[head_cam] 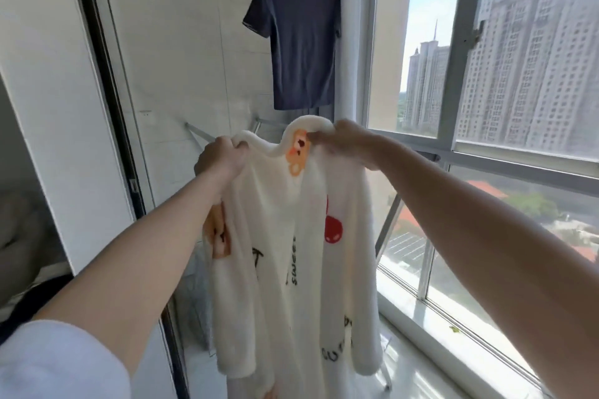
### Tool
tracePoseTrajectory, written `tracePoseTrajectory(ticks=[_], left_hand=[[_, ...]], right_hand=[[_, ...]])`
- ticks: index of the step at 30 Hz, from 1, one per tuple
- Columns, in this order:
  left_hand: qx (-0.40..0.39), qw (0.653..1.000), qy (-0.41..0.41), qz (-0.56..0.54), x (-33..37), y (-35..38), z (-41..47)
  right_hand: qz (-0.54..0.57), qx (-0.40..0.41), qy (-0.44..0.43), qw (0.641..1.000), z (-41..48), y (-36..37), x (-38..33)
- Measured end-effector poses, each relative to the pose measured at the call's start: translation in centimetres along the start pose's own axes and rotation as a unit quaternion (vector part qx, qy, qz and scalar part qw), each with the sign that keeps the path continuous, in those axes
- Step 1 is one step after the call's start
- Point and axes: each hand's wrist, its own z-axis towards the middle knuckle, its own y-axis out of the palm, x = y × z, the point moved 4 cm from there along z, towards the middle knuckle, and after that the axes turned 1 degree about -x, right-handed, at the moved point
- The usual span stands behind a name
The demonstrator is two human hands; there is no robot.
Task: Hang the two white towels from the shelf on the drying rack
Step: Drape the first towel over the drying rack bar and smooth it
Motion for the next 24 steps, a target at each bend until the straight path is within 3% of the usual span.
tracePoseTrajectory(ticks=[4, 7, 12, 16, 22, 24], left_hand=[[-0.035, 0.998, 0.001, 0.057, -2.8, -1.2, 4.0], [-0.093, 0.994, 0.011, 0.062, -3.9, -0.7, 5.8], [-0.161, 0.974, -0.053, -0.148, -5.4, 0.7, 8.9], [-0.127, 0.954, -0.052, -0.265, -5.1, 2.6, 12.6], [-0.066, 0.962, 0.005, -0.265, -3.3, 5.7, 19.5], [-0.060, 0.967, 0.023, -0.245, -2.4, 6.8, 21.4]], right_hand=[[0.118, -0.029, 0.002, 0.993, 4.6, 4.4, -2.8], [0.146, -0.036, 0.007, 0.989, 7.4, 7.4, -4.0], [0.140, -0.009, 0.016, 0.990, 11.6, 10.4, -5.3], [0.169, 0.007, 0.019, 0.985, 15.4, 10.4, -5.0], [0.289, 0.042, 0.078, 0.953, 22.1, 7.8, -3.1], [0.284, 0.057, 0.075, 0.954, 24.6, 6.6, -2.5]])
